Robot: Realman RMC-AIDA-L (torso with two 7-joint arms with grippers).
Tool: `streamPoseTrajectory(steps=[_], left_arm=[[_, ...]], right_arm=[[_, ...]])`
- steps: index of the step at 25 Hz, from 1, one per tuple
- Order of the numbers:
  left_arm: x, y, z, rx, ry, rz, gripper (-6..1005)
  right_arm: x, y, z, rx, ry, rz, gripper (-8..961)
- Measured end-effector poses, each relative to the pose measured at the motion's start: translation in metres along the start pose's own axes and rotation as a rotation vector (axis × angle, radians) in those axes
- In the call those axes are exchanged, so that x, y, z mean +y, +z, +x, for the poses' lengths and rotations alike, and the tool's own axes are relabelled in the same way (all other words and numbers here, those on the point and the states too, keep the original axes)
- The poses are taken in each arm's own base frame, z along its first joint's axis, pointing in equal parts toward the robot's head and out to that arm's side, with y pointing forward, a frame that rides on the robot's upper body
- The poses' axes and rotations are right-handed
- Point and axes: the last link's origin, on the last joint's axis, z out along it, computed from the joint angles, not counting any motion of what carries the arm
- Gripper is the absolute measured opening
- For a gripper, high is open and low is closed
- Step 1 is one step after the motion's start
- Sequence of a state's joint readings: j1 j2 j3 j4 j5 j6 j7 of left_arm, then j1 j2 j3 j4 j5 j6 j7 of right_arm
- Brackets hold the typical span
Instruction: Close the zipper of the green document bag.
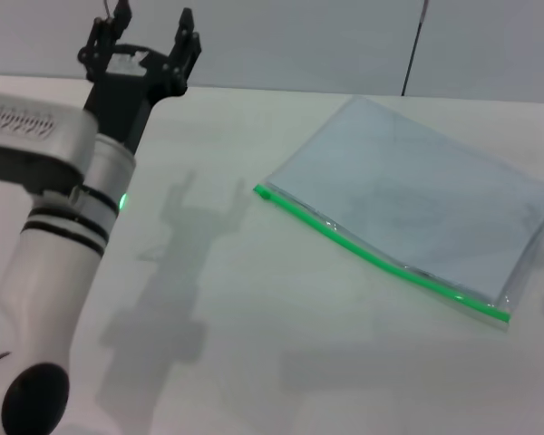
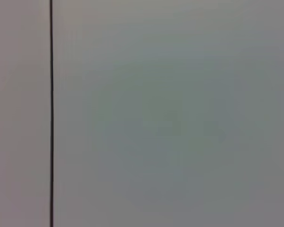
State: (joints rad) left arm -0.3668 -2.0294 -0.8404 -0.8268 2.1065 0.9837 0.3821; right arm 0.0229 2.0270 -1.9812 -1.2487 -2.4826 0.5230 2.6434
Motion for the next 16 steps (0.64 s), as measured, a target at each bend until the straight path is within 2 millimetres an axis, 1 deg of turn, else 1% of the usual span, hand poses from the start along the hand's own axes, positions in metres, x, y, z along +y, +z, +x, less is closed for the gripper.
streamPoseTrajectory(steps=[2,7,11,16], left_arm=[[-0.001,-0.001,-0.003,0.004,0.005,-0.014,741],[-0.001,-0.002,0.001,0.052,0.056,-0.037,741],[-0.003,-0.004,0.004,0.079,0.062,-0.029,742],[-0.006,-0.003,0.001,0.074,0.070,-0.028,733]], right_arm=[[0.005,0.002,0.003,-0.026,0.004,0.004,540],[0.016,0.012,0.002,-0.048,0.034,-0.014,539],[0.019,0.016,0.002,-0.047,0.049,-0.017,533],[0.021,0.018,0.001,-0.050,0.048,-0.026,532]])
